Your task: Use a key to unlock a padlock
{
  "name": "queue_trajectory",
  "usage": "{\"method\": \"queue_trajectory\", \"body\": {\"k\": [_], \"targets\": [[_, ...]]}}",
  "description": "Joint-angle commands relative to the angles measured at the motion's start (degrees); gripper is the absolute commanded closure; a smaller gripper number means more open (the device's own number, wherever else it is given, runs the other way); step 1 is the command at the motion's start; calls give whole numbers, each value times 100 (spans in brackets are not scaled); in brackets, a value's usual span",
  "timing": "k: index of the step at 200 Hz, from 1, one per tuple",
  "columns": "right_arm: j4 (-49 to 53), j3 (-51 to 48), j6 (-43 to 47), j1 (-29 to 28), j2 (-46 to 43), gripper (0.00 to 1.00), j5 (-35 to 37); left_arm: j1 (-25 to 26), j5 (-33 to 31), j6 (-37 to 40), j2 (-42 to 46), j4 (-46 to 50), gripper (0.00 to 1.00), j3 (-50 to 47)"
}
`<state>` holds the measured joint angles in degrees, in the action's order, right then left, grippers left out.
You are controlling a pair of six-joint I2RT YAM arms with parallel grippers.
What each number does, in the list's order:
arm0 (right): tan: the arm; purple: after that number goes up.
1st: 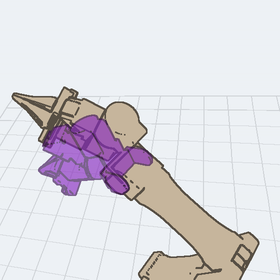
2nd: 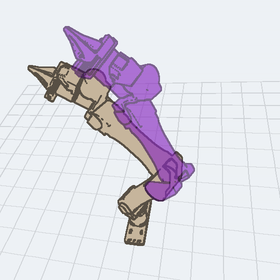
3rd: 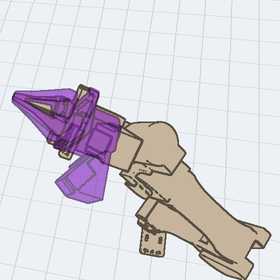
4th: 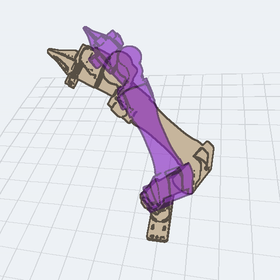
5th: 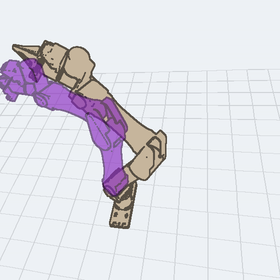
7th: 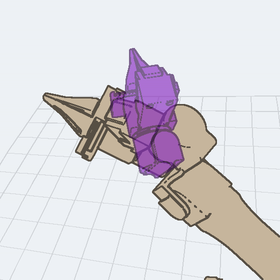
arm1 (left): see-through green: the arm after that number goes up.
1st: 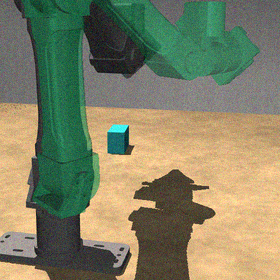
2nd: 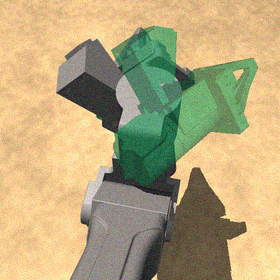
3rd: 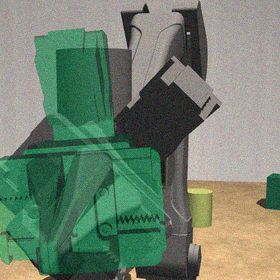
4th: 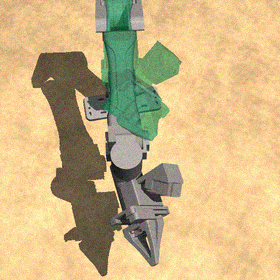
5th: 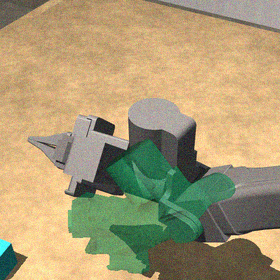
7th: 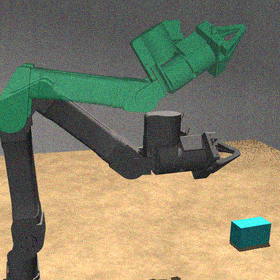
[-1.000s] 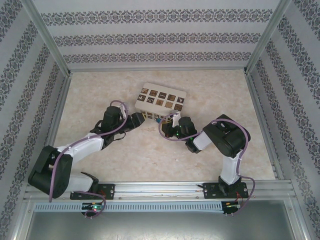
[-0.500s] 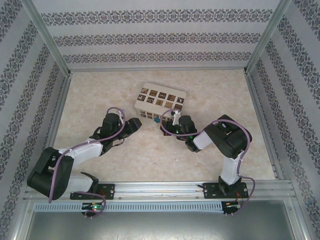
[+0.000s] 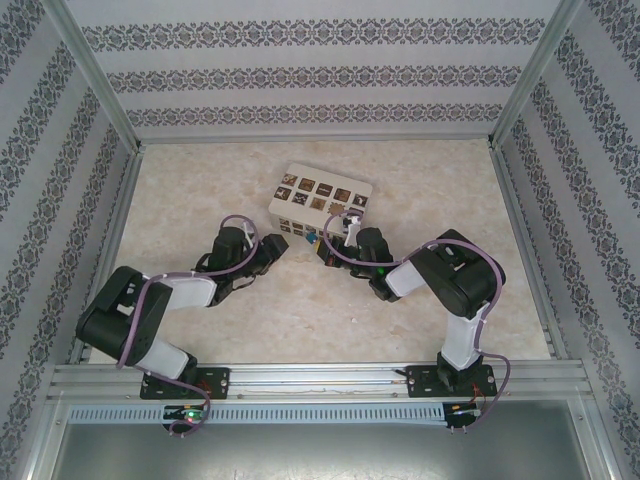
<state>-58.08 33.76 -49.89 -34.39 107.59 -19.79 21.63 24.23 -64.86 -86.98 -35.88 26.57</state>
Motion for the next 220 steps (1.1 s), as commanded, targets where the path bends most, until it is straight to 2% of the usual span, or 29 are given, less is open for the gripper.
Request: {"method": "queue_trajectory", "body": {"k": [1, 125, 220], "targets": [[183, 76, -319, -113, -67, 100, -281, -57, 169, -409, -246, -762, 43, 146], [498, 272, -264, -178, -74, 100, -209, 139, 477, -1535, -1683, -2676, 49, 495], [588, 254, -266, -198, -124, 100, -166, 275, 540, -1924, -2379, -3232, 58, 830]]}}
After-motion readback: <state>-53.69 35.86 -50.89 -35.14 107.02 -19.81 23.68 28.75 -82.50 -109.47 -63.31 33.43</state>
